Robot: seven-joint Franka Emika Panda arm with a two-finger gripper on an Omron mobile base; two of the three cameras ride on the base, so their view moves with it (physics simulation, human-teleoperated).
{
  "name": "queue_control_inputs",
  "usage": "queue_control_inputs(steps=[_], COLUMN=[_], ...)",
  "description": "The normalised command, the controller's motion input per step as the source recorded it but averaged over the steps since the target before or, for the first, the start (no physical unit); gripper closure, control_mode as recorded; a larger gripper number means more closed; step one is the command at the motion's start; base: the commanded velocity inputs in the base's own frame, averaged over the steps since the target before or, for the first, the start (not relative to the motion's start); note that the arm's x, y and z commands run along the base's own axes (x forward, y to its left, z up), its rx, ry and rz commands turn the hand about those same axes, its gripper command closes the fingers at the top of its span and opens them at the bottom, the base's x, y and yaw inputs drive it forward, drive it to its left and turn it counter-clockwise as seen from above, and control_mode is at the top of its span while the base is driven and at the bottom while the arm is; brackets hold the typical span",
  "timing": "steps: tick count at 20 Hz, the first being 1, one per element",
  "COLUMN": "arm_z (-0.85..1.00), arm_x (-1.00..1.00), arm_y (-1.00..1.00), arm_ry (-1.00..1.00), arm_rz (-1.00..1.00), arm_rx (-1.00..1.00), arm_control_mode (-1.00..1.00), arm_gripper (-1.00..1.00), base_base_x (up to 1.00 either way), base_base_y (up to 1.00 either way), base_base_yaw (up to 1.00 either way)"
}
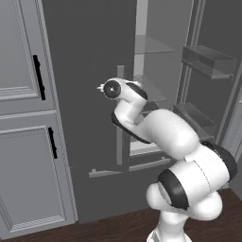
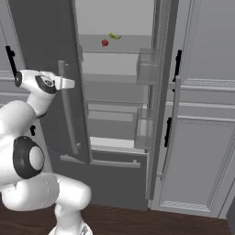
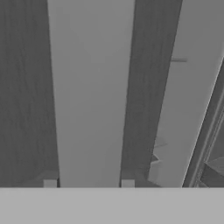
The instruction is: Take the strawberry from the fridge and place it on top of the pancake, located on the dining counter.
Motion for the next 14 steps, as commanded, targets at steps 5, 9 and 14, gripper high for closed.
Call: queue_control_inputs(steps=[5,9,14], arm_z=[-0.22,-0.23,0.00], arm_x=[-1.00,-0.78,-0.30], arm_y=[0.45,0.52,0.39], arm_ry=[0.09,0.09,0.00], arm_rz=[-0.27,-0.26,-0.28], arm_rx=[-0.04,-0.04,0.00], arm_control_mode=[-1.00,-1.00,-1.00], arm_gripper=[1.00,1.00,-1.00], base_base_x=[0.00,0.00,0.00], base_base_y=[0.00,0.00,0.00], base_base_yaw=[0.00,0.00,0.00])
